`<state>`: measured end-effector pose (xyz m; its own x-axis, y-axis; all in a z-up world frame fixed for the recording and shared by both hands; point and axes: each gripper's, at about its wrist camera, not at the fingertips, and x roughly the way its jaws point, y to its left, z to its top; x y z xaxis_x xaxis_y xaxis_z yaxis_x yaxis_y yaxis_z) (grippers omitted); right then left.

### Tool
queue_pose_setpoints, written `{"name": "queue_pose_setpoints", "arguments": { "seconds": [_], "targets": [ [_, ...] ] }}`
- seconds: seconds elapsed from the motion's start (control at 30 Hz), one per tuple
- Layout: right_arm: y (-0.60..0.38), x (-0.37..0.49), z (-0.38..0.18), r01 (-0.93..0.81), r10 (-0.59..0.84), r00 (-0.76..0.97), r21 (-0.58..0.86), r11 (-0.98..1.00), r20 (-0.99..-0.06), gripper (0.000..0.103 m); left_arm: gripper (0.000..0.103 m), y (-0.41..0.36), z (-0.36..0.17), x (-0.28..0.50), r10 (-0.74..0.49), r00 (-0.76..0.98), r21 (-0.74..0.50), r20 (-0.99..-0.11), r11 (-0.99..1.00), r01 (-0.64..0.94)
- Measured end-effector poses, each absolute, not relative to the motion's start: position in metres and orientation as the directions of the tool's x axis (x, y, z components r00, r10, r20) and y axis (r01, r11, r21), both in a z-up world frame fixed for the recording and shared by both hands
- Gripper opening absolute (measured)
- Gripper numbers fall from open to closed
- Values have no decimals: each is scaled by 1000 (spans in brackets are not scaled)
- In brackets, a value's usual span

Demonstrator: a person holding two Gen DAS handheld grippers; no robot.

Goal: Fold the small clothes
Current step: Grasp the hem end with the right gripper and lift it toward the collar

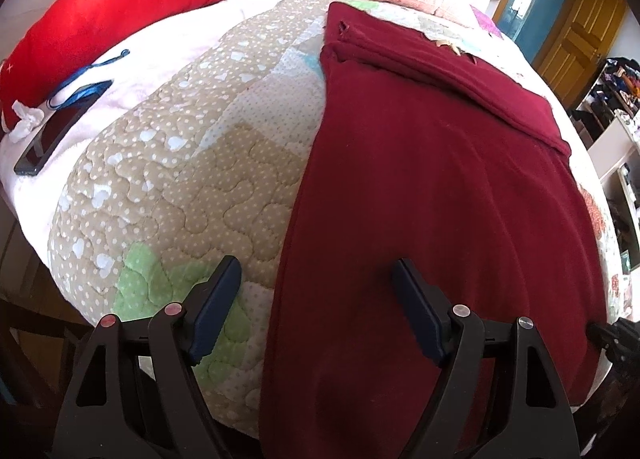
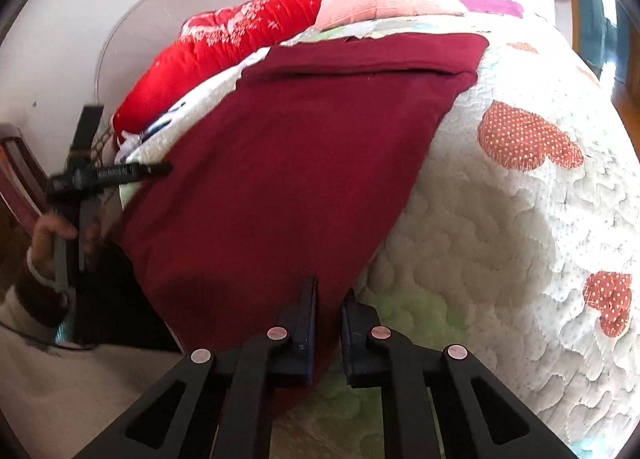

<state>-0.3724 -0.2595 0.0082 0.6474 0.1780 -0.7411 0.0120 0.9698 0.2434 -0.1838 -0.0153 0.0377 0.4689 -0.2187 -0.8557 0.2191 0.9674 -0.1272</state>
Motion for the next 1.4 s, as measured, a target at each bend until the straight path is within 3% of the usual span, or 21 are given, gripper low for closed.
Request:
{"name": "queue_pose_setpoints", "arguments": {
  "seconds": [0.23,0.3,0.33,0.37,0.7,1.23,1.3,1.33,1.37,1.4],
  "targets": [
    [-262,-381,22,-34,186,639,214,976,-746,12,78,-10,34,-187,-213,462,-123,-861,968,217],
    [-270,-384,16,-23,237,626,285,958,-743,31,78,-8,34,-192,-218,462,-126,-860,967,221],
    [-270,-385,14,-23,262,615,315,949,-744,52,78,-7,34,-195,-223,459,-130,-860,966,225],
    [-271,-387,12,-31,297,611,352,935,-734,59,78,-5,34,-198,-229,453,-134,-861,964,231],
    [-260,-387,-1,-114,454,621,499,859,-639,63,80,-3,28,-206,-245,417,-145,-876,956,256],
    [-254,-378,-3,-137,469,654,517,845,-594,72,82,-6,27,-217,-288,353,-195,-890,941,278],
    [-254,-376,-4,-142,479,661,530,836,-578,71,70,-8,27,-222,-281,363,-173,-888,938,302],
    [-254,-374,-5,-147,484,664,535,832,-570,65,67,-8,27,-222,-275,369,-163,-888,938,306],
    [-252,-370,-6,-158,495,663,541,826,-562,54,58,-6,28,-222,-273,374,-161,-886,939,303],
    [-251,-367,-9,-161,502,661,548,821,-557,48,39,-3,29,-222,-275,375,-167,-885,941,295]
  ]
}}
